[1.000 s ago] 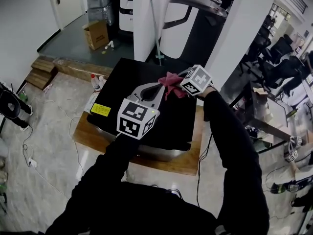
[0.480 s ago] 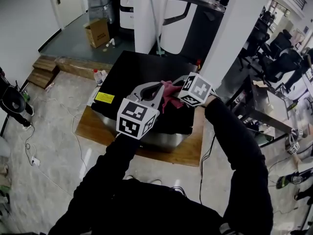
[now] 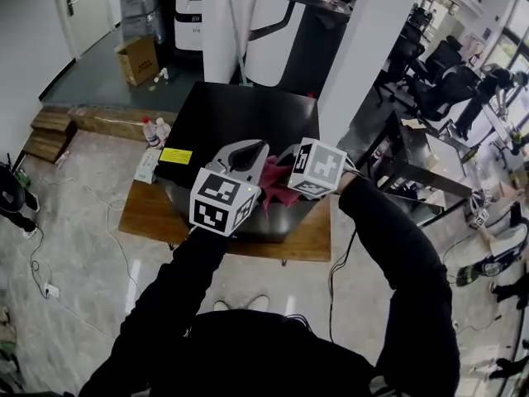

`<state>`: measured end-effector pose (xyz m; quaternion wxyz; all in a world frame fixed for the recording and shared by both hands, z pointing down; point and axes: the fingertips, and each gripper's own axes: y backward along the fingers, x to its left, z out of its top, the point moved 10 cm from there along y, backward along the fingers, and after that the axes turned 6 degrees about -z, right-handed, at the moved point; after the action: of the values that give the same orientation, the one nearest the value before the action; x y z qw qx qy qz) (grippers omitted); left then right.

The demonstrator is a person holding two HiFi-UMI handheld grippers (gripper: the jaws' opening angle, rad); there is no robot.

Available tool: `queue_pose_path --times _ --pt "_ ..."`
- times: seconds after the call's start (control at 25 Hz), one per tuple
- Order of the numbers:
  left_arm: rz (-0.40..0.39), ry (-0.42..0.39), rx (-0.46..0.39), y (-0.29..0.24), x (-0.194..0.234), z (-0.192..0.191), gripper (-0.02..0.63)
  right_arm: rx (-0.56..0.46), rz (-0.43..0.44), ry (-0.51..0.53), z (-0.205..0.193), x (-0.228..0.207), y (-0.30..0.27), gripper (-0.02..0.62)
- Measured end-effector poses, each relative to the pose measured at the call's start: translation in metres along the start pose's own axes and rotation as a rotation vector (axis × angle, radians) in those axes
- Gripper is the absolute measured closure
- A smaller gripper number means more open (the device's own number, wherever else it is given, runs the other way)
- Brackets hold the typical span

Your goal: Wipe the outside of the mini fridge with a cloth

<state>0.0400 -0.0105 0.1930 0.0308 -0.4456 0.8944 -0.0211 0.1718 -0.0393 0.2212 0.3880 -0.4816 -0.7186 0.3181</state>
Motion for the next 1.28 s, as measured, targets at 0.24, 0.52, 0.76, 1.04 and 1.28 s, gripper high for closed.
queue_pose_path --times 0.24,0.52,0.76,1.04,1.28 --pt "-0.090 0.021 -0.021 0.013 -0.019 -0.013 0.600 -0.046 -0.024 -0.095 -0.006 0.040 0.012 0.542" --pt "-0.167 0.026 -0.091 -0.003 -0.056 -0.002 0.600 -0.254 -0.386 -0.202 -0.055 0.044 0.077 0.540" --pt "-0.208 0.022 -0.179 -0.040 -0.116 0.008 0.600 -0.423 -0.678 -0.261 -0.129 0.028 0.123 0.540" --pt "-0.231 0.024 -0.205 -0.112 -0.193 0.003 0.600 -0.503 -0.749 -0.277 -0.220 -0.018 0.115 0.538" --pt "-0.128 0.061 -0.149 -0.174 -0.230 -0.034 0.600 -0.428 -0.718 -0.131 -0.269 -0.066 0.081 0.538"
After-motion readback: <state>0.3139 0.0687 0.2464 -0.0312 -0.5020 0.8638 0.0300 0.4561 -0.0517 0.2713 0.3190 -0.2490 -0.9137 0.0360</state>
